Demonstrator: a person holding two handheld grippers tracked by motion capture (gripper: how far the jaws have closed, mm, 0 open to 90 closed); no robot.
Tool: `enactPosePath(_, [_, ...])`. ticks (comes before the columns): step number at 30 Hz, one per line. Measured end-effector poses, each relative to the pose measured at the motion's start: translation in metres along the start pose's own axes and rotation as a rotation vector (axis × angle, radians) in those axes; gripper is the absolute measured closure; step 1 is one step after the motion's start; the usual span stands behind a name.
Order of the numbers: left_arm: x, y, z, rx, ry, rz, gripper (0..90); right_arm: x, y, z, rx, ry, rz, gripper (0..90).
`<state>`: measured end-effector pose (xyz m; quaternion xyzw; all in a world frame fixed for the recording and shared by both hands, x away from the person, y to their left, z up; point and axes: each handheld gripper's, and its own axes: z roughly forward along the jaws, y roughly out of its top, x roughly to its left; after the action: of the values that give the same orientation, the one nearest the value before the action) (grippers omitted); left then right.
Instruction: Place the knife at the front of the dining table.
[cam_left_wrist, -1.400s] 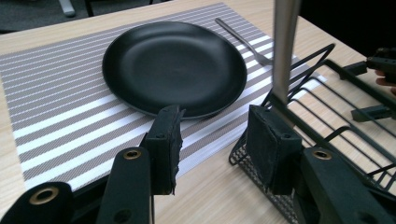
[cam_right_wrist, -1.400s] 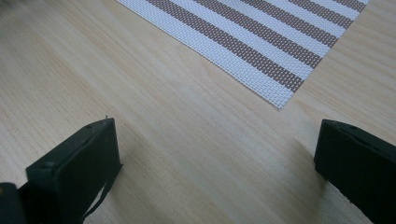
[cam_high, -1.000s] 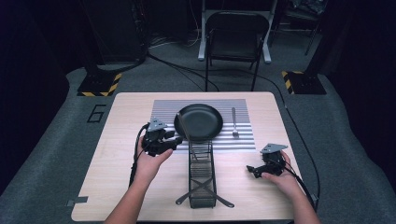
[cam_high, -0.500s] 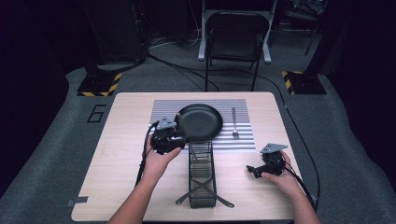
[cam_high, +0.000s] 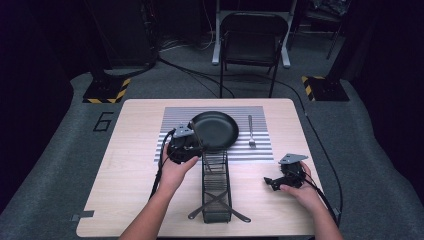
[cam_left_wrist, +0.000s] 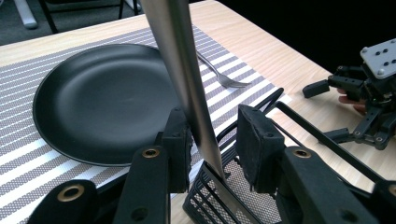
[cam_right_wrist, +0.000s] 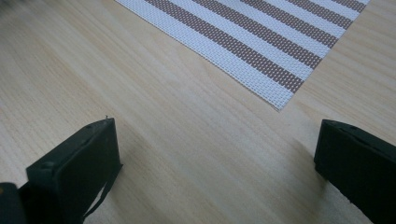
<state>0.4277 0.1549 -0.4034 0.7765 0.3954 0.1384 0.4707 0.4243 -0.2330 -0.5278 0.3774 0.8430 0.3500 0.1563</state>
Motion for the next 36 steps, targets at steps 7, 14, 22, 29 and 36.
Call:
enactPosePath(7, [-0.003,-0.002,-0.004,-0.009,0.022,0.028,74.7,0.000,0.000,0.000,-0.001,0.000,0.000,0.0])
enactPosePath(14, [-0.010,-0.005,-0.010,-0.024,0.025,0.031,77.0,0.000,0.000,0.000,0.000,0.000,0.000,0.0])
enactPosePath(22, [-0.018,-0.007,-0.010,-0.049,-0.037,0.025,81.1,0.000,0.000,0.000,-0.001,0.000,0.000,0.0])
enactPosePath(29, [-0.029,0.000,-0.001,-0.035,-0.023,0.085,81.9,0.000,0.000,0.000,0.000,0.000,0.000,0.0])
enactPosePath(36, [-0.028,0.004,0.004,-0.028,-0.031,0.085,82.1,0.000,0.000,0.000,0.000,0.000,-0.001,0.0])
